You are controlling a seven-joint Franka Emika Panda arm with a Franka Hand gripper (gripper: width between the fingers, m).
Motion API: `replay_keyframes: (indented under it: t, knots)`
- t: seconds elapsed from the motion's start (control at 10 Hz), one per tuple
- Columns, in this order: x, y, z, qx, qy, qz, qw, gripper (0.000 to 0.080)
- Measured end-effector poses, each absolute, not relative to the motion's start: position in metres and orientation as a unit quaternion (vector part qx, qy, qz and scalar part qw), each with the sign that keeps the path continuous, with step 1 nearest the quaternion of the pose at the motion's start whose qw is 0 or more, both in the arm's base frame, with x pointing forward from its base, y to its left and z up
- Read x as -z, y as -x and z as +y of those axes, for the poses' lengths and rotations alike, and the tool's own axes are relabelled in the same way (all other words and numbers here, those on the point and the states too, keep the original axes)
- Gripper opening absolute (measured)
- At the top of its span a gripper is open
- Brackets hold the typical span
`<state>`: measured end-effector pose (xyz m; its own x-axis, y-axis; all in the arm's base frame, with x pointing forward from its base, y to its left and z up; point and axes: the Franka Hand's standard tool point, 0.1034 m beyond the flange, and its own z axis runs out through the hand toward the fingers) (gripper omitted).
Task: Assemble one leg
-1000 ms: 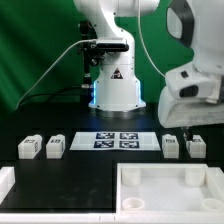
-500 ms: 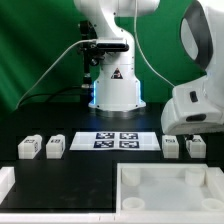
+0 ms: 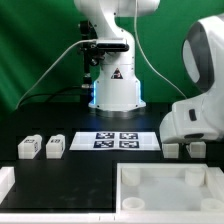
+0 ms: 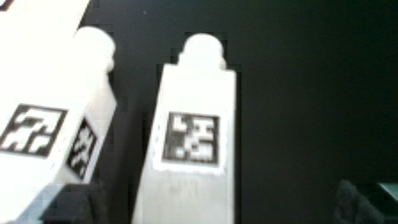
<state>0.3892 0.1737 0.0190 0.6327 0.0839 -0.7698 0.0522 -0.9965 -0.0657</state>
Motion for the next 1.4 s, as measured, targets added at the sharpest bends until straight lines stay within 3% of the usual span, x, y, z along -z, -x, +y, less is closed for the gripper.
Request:
replay_keyframes:
  t: [0.4,0.6,0.7,0.8,1.4]
  knots:
    - [-0.0119,-0.3786,0.1781,-0.438,0.898,-0.029,0.008,0.0649]
    - [-0.0118,-0.3786,0.178,-0.438,0.898,-0.029,0.008,0.0395]
    - [-0.0118,-0.3786,0.178,-0.438,0.898,-0.029,0.008,0.0395]
    - [-0.0118,-0.3786,0.178,-0.438,0.898,-0.029,0.008,0.029]
    - [-0.0118,-0.3786,0.178,-0.438,0.898,-0.029,0.008,0.029]
